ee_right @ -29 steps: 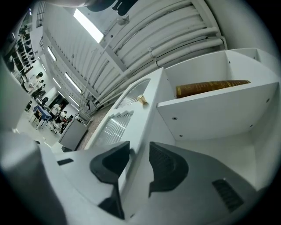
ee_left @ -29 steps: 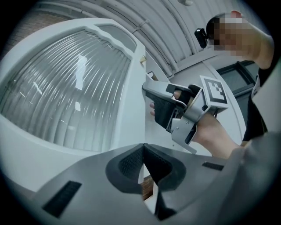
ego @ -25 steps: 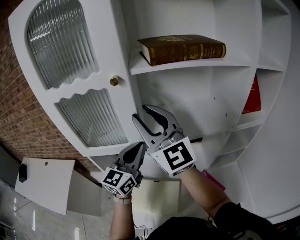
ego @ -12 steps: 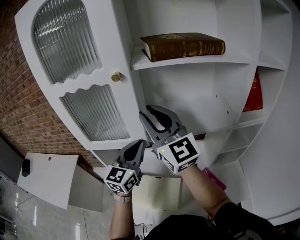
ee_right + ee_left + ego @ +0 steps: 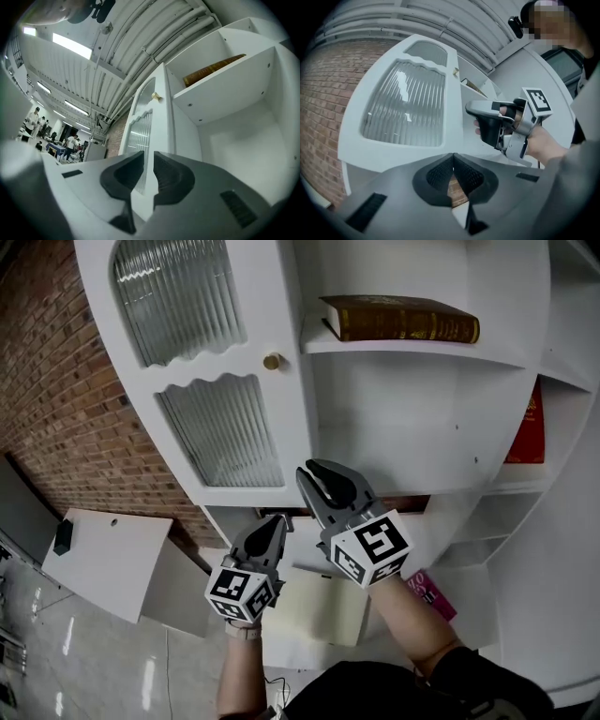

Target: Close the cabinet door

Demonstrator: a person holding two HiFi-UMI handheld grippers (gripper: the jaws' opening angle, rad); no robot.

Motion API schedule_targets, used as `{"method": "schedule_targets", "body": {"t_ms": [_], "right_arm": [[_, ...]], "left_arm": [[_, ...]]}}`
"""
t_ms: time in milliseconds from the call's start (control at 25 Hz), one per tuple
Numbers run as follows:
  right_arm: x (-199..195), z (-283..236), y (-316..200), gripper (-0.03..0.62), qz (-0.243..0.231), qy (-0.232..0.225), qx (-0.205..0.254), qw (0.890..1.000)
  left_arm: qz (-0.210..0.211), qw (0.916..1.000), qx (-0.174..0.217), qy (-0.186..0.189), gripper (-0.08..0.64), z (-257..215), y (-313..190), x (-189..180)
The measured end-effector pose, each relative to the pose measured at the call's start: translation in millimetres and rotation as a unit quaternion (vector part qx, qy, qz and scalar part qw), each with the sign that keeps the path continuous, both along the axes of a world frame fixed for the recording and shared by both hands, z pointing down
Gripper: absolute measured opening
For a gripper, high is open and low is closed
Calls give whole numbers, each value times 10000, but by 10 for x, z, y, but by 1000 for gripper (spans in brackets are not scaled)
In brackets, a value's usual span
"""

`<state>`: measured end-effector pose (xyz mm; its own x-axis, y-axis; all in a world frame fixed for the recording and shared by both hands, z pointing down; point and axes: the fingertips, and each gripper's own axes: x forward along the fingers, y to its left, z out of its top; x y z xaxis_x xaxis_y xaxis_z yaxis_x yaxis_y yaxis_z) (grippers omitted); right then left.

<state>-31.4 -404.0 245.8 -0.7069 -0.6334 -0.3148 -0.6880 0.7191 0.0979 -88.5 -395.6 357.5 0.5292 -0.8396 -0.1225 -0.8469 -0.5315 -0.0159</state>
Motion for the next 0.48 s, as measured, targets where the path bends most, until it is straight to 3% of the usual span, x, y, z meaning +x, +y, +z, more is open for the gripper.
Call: {"method": "schedule_targets", "body": {"t_ms": [480], "right_arm": [[-776,591,601,60,-948,422,-354,9940]], "left_arm": [[-1001,9945,-292,63,9,236,700,-738]]}}
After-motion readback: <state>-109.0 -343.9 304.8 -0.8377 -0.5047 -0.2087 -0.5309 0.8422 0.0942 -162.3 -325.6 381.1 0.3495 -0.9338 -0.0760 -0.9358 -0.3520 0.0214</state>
